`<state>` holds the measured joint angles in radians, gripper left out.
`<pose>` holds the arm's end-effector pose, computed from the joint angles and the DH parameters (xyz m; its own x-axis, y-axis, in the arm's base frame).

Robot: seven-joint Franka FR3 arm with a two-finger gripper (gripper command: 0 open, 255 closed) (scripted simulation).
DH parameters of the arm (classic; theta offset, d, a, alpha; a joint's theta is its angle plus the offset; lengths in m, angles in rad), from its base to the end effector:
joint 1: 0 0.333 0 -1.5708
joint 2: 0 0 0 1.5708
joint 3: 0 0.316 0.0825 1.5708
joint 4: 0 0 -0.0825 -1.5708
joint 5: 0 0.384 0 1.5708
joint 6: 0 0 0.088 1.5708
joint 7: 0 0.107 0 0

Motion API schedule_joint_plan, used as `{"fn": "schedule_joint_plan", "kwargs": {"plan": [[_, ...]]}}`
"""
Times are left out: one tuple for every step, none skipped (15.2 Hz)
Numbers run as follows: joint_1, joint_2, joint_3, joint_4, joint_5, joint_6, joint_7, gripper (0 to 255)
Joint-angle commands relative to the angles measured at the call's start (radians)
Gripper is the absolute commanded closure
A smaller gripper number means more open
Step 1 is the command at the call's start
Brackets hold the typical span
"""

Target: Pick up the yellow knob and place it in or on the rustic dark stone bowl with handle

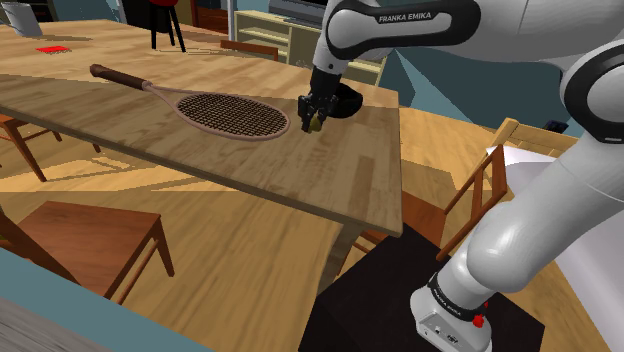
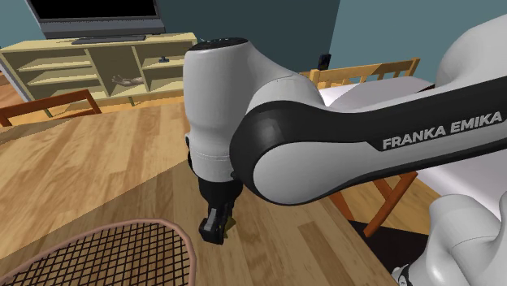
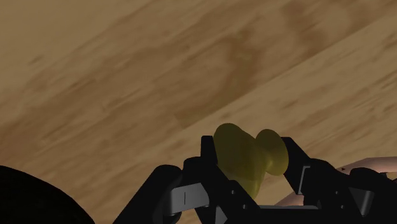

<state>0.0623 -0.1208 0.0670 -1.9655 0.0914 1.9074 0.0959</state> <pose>0.5250 0.0762 0.5310 0.9986 0.0034 0.0534 0.0079 -0.9963 -0.0853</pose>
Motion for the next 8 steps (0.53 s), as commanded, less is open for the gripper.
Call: {"fn": "schedule_joint_plan", "kwargs": {"plan": [[0.0, 0.0, 0.0, 0.0, 0.0, 0.0, 0.0, 255], [0.0, 0.0, 0.0, 0.0, 0.0, 0.0, 0.0, 255], [0.0, -0.001, 0.0, 0.012, 0.0, -0.013, 0.001, 255], [0.0, -0.002, 0.0, 0.025, -0.001, -0.026, 0.002, 255], [0.0, -0.002, -0.001, 0.038, -0.001, -0.04, 0.003, 255], [0.0, -0.002, -0.001, 0.051, -0.001, -0.053, 0.004, 255], [-0.001, -0.002, -0.001, 0.064, -0.002, -0.067, 0.005, 255], [-0.001, -0.002, -0.001, 0.078, -0.002, -0.08, 0.006, 255]]}}
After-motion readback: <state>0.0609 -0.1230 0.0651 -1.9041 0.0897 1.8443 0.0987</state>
